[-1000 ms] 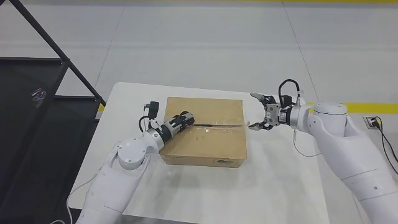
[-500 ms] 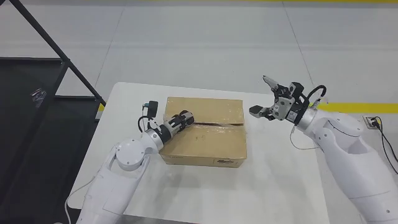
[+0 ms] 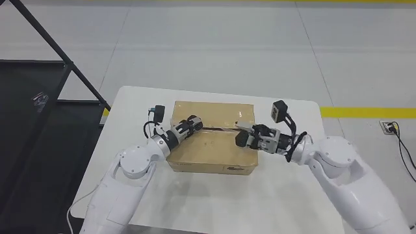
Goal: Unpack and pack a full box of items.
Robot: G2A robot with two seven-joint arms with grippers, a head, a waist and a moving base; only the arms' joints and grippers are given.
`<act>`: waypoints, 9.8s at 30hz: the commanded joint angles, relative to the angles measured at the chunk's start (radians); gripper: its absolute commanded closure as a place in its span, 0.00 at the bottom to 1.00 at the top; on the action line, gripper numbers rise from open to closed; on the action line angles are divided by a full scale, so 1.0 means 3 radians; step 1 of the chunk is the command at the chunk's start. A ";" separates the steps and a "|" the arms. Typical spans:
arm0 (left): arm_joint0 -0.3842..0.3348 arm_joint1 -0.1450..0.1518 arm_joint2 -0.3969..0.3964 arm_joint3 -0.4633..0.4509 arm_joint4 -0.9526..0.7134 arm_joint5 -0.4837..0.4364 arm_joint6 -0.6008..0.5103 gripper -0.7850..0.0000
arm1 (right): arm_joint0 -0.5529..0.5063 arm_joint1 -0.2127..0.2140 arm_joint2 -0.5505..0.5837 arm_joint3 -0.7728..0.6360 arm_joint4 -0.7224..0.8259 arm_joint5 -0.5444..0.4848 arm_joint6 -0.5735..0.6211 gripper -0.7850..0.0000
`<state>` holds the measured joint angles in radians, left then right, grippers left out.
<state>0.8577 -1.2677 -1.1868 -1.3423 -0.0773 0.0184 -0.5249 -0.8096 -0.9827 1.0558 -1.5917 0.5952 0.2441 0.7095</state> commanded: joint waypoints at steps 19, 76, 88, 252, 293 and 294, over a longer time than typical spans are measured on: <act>-0.0008 -0.0010 -0.0006 0.0025 -0.0025 -0.0046 -0.0026 1.00 | -0.0034 -0.0110 -0.0357 -0.0477 -0.1065 0.0554 -0.1230 1.00; 0.0141 0.0010 -0.0163 -0.0145 -0.0020 -0.0105 -0.0046 1.00 | 0.0251 -0.0618 -0.0453 -0.0037 -0.2679 0.1754 -0.1153 1.00; 0.0384 0.0085 -0.0557 -0.0284 -0.0063 -0.0124 0.0012 1.00 | 0.0119 -0.0626 -0.0203 -0.0096 -0.2578 0.1853 -0.1095 1.00; 0.0405 0.0086 -0.0474 0.0502 -0.0373 -0.0492 0.0346 1.00 | 0.0468 -0.1263 -0.0403 0.0470 -0.2723 0.1299 -0.0591 1.00; 0.0285 0.0018 -0.0280 0.0388 -0.0503 -0.0590 0.0349 1.00 | 0.0947 -0.1520 -0.0492 0.1539 -0.2107 0.0739 -0.0200 1.00; 0.0277 0.0018 -0.0279 0.0405 -0.0493 -0.0584 0.0347 1.00 | 0.0940 -0.1513 -0.0480 0.1528 -0.2131 0.0753 -0.0174 1.00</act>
<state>0.9427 -1.2623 -1.2708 -1.2260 -0.2284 -0.1593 -0.4196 -0.5259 -1.4386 0.9088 -1.1304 -0.0376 0.4661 0.6495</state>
